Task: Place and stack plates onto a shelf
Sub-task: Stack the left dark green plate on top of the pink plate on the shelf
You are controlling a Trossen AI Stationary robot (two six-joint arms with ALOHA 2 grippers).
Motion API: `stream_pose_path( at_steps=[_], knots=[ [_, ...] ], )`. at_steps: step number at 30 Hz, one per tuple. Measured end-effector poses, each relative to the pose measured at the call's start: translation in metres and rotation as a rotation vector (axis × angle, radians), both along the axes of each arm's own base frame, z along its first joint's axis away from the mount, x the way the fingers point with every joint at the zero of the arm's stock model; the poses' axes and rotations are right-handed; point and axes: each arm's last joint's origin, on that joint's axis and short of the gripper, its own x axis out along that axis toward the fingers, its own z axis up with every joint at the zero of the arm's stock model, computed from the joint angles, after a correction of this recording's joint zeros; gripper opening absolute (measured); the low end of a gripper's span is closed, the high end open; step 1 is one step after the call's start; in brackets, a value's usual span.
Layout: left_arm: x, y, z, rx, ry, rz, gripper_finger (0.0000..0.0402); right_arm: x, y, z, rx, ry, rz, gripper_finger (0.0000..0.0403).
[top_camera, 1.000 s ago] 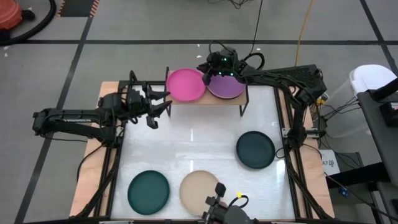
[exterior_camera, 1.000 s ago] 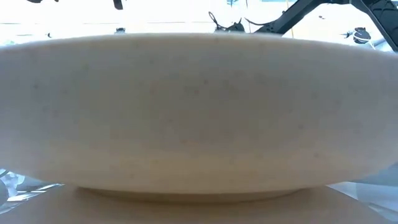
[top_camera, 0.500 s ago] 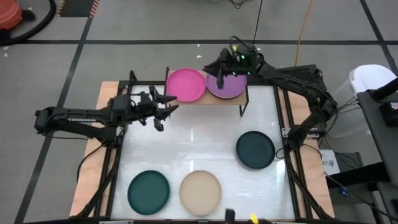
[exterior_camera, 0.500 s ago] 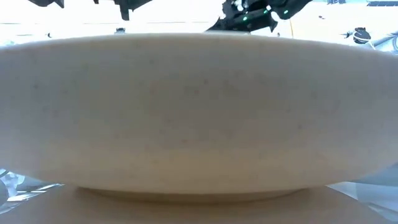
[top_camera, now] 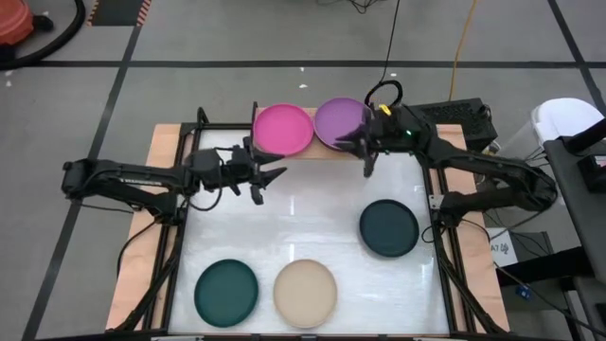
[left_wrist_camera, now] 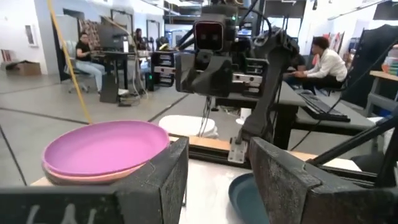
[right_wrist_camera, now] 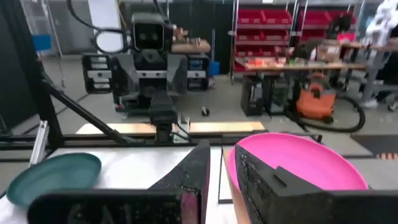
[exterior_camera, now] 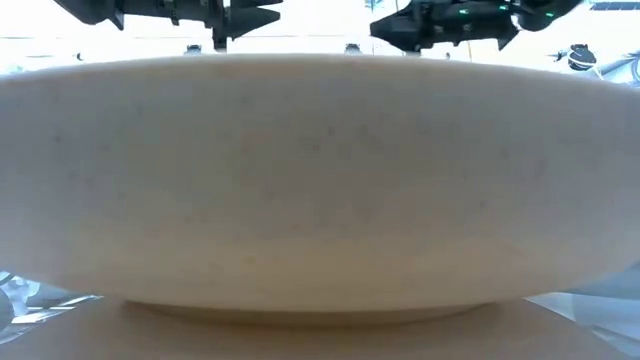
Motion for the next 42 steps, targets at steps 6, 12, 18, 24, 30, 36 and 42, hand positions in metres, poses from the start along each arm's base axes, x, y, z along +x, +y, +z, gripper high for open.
stream_pose_path(
  at_steps=[6,12,18,24,30,36,42],
  knots=[
    [0.002,0.000,-0.001,-0.005,-0.001,-0.003,0.0177,-0.025,0.014,-0.007,-0.033,-0.058,0.000,0.0061],
    [0.001,0.000,0.000,-0.026,-0.009,-0.004,0.0177,-0.037,0.019,0.004,-0.024,-0.103,-0.007,0.0061],
    [0.001,0.000,0.000,-0.021,-0.012,-0.003,0.0177,-0.041,0.024,0.000,0.015,-0.039,0.010,0.0061],
    [0.002,-0.002,-0.001,-0.034,-0.001,-0.016,0.0177,-0.040,0.028,-0.004,0.033,-0.002,0.029,0.0061],
    [0.002,-0.006,-0.009,-0.069,0.071,-0.050,0.0177,-0.038,0.033,-0.004,0.033,0.000,0.056,0.0061],
    [0.004,-0.013,-0.011,-0.157,0.285,-0.121,0.0177,-0.037,0.038,-0.007,0.043,0.036,0.081,0.0061],
    [0.003,-0.027,-0.004,-0.162,0.443,-0.163,0.0177,-0.036,0.043,-0.015,0.048,0.039,0.102,0.0061]
  ],
)
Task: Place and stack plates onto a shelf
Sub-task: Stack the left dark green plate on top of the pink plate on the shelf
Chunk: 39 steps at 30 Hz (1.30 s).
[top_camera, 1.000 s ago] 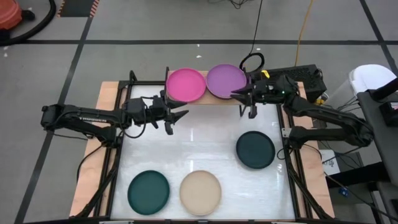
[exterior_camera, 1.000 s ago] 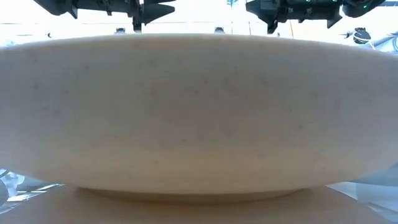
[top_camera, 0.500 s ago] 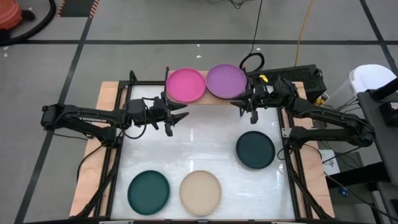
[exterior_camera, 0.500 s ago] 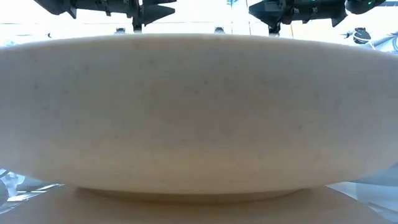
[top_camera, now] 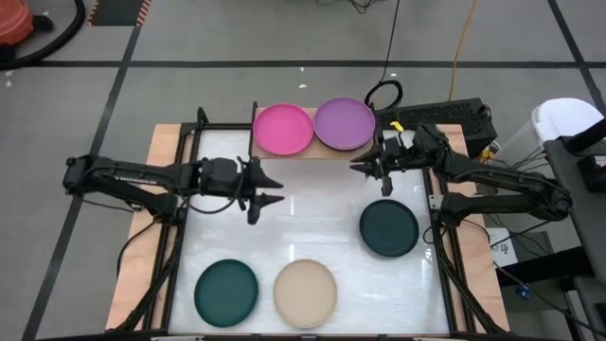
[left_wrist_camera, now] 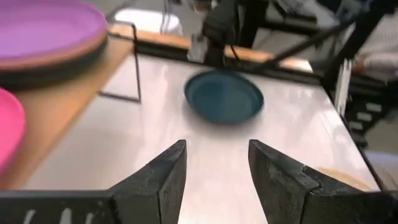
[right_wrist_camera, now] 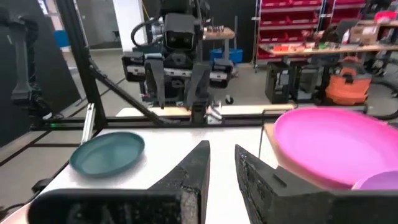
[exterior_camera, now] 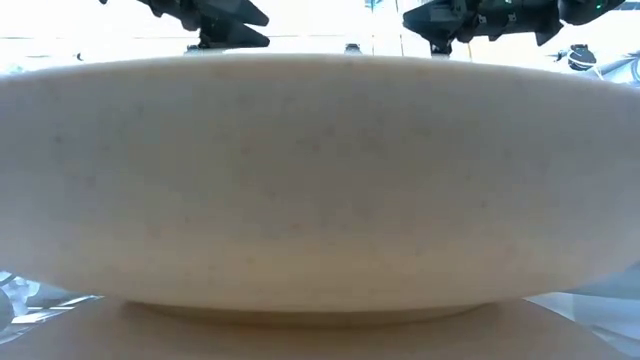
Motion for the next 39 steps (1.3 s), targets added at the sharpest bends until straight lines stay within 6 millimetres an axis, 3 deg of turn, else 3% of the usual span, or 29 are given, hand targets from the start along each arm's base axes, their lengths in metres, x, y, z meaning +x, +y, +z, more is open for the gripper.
stream_pose_path(
  at_steps=[7,15,27,39],
  knots=[
    [0.004,-0.027,-0.023,-0.044,0.181,-0.094,0.0177,-0.011,0.014,-0.022,0.004,0.024,0.044,0.0061],
    [0.016,-0.048,-0.052,-0.156,0.336,-0.199,0.0177,-0.035,0.024,-0.034,0.029,-0.019,0.046,0.0061],
    [0.000,-0.075,-0.110,-0.228,0.878,-0.329,0.0177,-0.045,0.028,-0.047,0.030,-0.102,0.046,0.0061],
    [-0.008,-0.091,-0.116,-0.222,0.963,-0.365,0.0177,-0.046,0.028,-0.060,0.060,-0.092,0.046,0.0061]
  ],
)
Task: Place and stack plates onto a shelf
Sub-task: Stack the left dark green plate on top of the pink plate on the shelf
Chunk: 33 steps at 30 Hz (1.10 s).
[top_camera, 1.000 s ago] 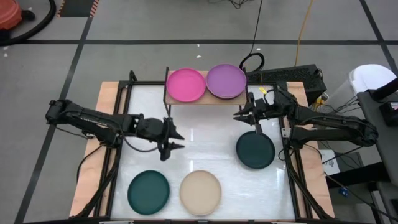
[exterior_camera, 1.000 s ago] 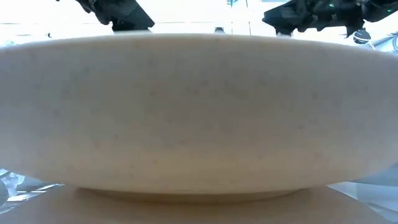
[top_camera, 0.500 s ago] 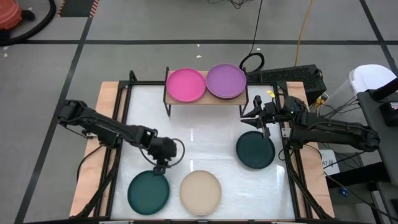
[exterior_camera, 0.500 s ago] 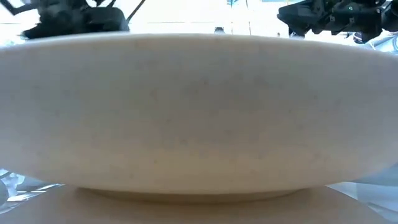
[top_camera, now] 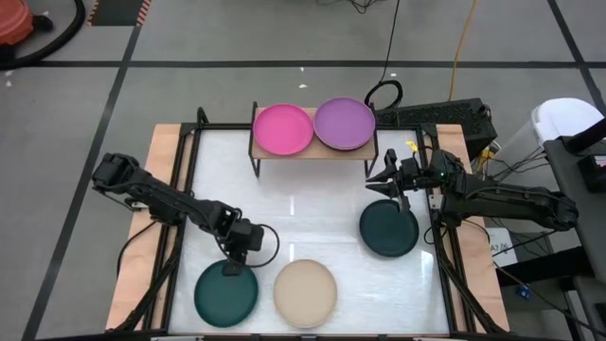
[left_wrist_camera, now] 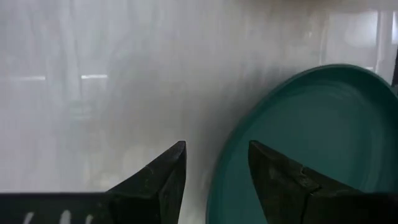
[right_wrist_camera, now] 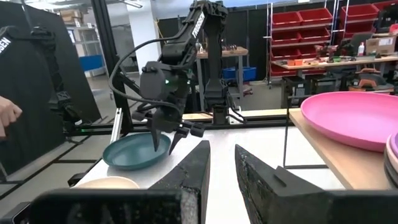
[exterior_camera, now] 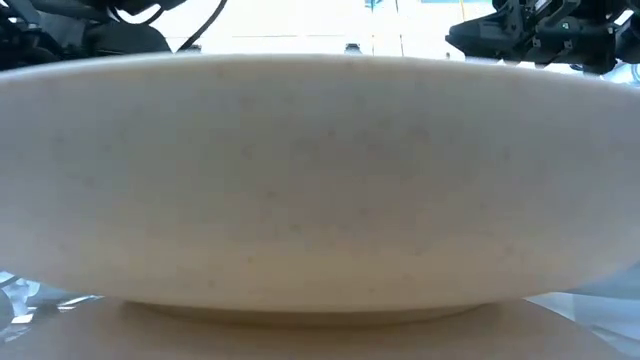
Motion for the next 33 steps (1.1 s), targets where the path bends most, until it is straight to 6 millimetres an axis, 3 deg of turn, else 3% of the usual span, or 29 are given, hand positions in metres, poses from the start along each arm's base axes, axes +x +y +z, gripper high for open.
stream_pose_path(
  at_steps=[12,15,21,28,33],
  knots=[
    [-0.011,-0.005,-0.026,0.030,0.087,0.017,0.0175,0.000,0.000,0.000,0.000,0.000,0.000,0.0061],
    [-0.010,-0.005,-0.027,0.031,0.082,0.008,0.0144,0.000,0.000,0.000,0.000,0.001,0.000,0.0061],
    [-0.008,-0.002,-0.026,-0.013,0.079,-0.006,0.0019,0.000,0.000,0.000,-0.001,0.001,0.000,0.0061],
    [-0.006,0.001,-0.024,-0.024,0.088,0.061,0.0009,0.000,0.000,-0.001,-0.004,0.006,0.000,0.0061],
    [-0.010,0.011,-0.002,-0.016,0.103,0.123,0.0009,0.000,0.000,-0.001,-0.009,0.006,-0.001,0.0061]
  ],
)
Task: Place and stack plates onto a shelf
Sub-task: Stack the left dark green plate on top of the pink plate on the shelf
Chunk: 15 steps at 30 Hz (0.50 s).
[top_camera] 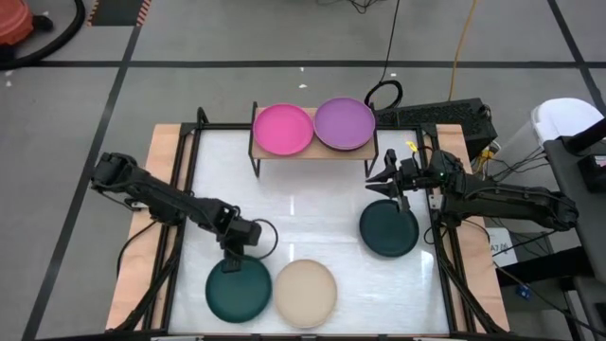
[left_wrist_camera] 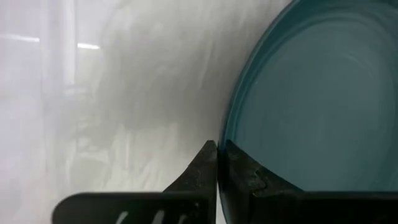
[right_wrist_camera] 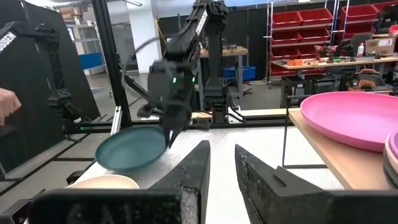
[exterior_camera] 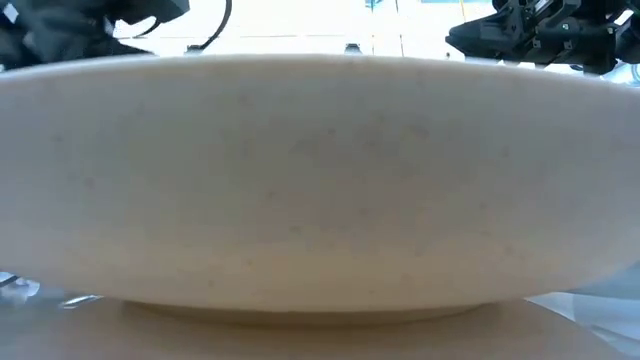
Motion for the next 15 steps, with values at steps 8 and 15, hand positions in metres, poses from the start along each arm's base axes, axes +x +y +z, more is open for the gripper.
stream_pose_path(
  at_steps=[8,15],
  knots=[
    [-0.004,0.034,0.074,0.160,-0.038,0.163,0.0008,0.000,-0.001,0.000,-0.014,0.001,-0.027,0.0061],
    [-0.001,0.078,0.151,0.528,-0.200,0.229,0.0008,0.000,-0.001,0.000,-0.025,-0.001,-0.030,0.0061]
  ],
)
